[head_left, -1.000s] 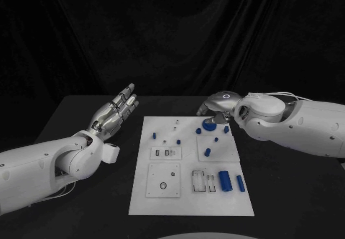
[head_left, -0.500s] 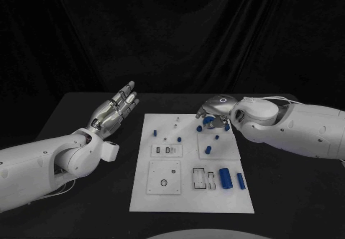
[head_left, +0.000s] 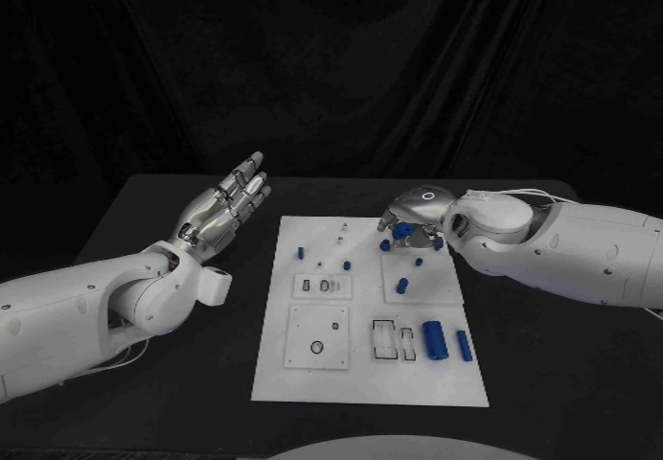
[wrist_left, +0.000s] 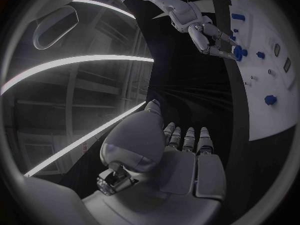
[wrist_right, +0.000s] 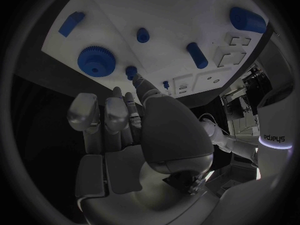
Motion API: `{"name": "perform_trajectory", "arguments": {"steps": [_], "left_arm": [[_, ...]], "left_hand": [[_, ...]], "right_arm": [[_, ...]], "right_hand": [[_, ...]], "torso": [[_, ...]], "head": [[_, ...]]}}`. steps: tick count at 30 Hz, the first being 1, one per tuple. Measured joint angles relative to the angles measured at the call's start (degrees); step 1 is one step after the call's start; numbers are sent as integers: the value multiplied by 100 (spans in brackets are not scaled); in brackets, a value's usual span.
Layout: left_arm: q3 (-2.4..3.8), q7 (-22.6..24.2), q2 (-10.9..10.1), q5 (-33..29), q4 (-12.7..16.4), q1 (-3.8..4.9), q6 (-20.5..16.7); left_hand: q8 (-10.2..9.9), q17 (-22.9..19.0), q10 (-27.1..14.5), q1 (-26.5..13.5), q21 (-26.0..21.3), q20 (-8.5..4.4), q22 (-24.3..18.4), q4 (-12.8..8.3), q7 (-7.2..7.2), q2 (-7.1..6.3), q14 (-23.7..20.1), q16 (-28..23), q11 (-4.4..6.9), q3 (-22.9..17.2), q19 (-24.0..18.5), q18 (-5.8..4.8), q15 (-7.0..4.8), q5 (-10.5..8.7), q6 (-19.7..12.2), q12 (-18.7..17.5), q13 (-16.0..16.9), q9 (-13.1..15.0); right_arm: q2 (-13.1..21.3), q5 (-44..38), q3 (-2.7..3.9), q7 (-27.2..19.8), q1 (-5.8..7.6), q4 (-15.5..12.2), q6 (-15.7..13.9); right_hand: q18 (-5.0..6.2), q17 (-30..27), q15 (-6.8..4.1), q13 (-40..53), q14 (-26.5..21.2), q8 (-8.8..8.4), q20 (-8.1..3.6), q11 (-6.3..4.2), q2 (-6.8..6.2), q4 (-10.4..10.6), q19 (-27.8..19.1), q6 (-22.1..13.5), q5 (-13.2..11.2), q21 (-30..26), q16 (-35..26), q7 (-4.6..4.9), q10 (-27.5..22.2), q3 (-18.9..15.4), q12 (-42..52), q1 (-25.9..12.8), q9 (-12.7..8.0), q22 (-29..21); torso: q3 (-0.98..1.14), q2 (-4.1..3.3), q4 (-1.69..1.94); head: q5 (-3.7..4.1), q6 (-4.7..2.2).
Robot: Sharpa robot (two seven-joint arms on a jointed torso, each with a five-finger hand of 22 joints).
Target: Assemble the parts on the task board
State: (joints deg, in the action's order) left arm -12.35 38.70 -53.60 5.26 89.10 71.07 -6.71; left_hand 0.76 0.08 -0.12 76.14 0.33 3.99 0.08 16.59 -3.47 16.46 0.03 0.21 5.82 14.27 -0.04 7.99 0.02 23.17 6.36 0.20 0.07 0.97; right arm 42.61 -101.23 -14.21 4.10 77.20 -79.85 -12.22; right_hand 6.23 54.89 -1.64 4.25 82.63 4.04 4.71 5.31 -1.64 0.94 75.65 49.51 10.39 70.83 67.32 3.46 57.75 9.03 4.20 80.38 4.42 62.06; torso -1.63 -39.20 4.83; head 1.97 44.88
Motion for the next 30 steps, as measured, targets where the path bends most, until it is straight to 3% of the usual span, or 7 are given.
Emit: {"name": "perform_trajectory", "arguments": {"steps": [11,18,30], "left_arm": [[0,0,21,2,-39,0,44],[-1,1,40,3,-60,0,68],[-1,1,58,5,-91,0,116]], "left_hand": [[0,1,19,23,0,41,0,16,41,-23,0,0,-60,-16,0,0,40,63,41,0,1,5],[22,-1,20,46,0,83,1,0,125,0,0,0,-104,-32,0,0,40,67,125,0,2,24],[42,-4,21,68,0,124,1,0,154,-23,0,0,-105,-32,1,0,82,85,154,0,2,33]], "right_arm": [[-151,-7,0,-105,-92,230,-21],[-266,-9,1,-163,-166,382,-37],[-361,-12,1,-232,-252,550,-41]], "right_hand": [[1,-16,21,-41,-22,0,21,-10,-24,31,-21,46,289,0,-1,1,31,190,-38,24,-18,73],[1,61,21,-48,-22,0,21,-30,-27,66,-21,138,416,57,101,93,93,381,-38,27,-31,165],[2,42,21,-47,-22,0,21,-64,-87,177,-21,353,370,57,105,189,269,635,-38,36,-29,220]], "torso": [[-5,31,9],[-8,44,14],[-12,59,20]], "head": [[13,62],[19,77],[7,143]]}}
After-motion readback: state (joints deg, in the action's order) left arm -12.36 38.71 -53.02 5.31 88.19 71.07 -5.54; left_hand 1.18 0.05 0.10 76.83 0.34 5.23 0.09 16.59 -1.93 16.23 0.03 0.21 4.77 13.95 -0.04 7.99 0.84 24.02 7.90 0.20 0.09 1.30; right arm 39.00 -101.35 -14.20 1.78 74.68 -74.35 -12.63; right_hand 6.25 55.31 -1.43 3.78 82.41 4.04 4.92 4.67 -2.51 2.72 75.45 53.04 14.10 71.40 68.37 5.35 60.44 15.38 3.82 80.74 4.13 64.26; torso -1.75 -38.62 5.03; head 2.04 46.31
